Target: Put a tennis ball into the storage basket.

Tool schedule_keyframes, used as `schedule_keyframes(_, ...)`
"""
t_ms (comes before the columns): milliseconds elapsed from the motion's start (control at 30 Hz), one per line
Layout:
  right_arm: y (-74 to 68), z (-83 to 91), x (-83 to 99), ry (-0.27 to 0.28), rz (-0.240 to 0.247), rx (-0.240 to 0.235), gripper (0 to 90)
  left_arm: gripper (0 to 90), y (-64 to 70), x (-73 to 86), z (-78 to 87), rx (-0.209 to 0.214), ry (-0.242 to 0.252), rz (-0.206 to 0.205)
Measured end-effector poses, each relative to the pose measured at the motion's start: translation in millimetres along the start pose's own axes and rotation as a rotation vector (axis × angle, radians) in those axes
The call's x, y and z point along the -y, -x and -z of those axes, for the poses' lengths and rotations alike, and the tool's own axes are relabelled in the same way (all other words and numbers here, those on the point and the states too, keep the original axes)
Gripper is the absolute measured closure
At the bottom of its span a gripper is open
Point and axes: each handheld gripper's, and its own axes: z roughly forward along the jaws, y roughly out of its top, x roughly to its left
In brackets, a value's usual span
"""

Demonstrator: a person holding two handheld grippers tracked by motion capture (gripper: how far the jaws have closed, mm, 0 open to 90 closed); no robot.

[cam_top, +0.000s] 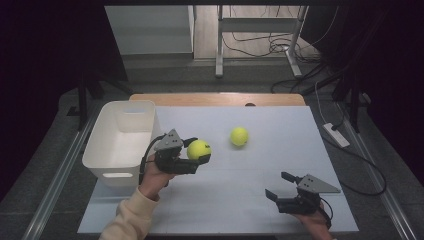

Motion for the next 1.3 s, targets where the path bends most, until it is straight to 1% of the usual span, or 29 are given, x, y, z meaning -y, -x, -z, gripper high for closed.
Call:
schedule_keyframes(100, -0.4, 0.1, -0.3, 0.005, 0.008, 0.002, 11.1, 27.1, 0.4, -0.3, 1.2, -0.004, 0.007, 0.005)
schedule_keyframes(167, -0.4, 0.0, -0.3, 0.005, 0.009, 0.001, 11.1, 27.1, 1.2, -1.0, 2.3, -0.007, 0.008, 0.001)
schedule_keyframes(333, -0.5, -0.1, -0.1, 0.004, 0.004, 0.001, 11.1, 27.0, 0.7, -2.7, 6.7, -0.013, 0.023, 0.007)
schedule_keyframes(733, -0.7, -0.4, -0.1, 0.002, 0.006, 0.000, 11.1, 27.1, 0.0, -8.4, 21.2, -0.041, 0.059, -0.006)
schedule_keyframes(1033, -0.3, -0.1, -0.1, 0.007, 0.005, 0.002, 11.1, 27.1, 0.8, -12.2, 30.5, -0.042, 0.086, -0.005)
schedule_keyframes(1300, -0.4, -0.1, -0.2, 0.009, 0.005, 0.004, 11.1, 27.1, 0.5, -15.6, 40.0, -0.050, 0.095, -0.008)
